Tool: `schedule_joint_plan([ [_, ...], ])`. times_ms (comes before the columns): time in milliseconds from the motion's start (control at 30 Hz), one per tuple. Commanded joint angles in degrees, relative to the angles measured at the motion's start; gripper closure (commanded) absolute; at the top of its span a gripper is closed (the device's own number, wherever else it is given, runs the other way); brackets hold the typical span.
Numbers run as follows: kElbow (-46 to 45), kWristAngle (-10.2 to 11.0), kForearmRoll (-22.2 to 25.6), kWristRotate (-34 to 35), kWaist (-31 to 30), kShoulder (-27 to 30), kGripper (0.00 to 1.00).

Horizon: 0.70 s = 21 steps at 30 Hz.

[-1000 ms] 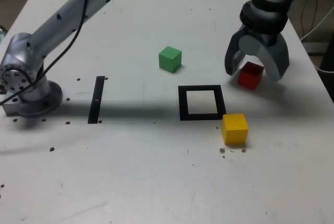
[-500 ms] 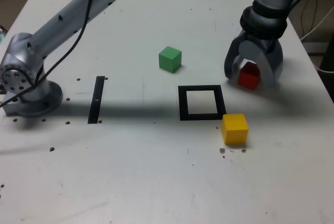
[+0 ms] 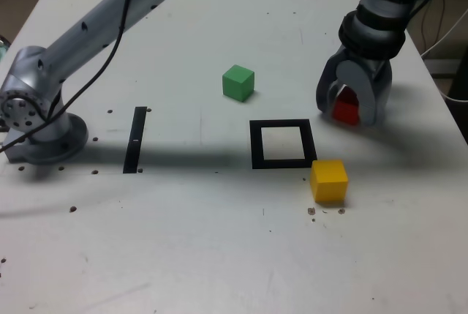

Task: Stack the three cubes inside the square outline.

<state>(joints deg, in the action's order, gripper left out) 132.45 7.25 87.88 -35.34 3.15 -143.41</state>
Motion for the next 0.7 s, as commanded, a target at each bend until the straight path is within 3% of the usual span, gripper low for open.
schedule_joint_plan([
  [0, -0.09, 0.02, -0.07, 0.08, -0.07, 0.46, 0.52],
  [433, -0.14, -0.09, 0.02, 0.22, -0.16, 1.43, 0.52],
  [667, -4.20, 0.26, 0.78, 3.71, -0.64, 6.02, 0.52],
])
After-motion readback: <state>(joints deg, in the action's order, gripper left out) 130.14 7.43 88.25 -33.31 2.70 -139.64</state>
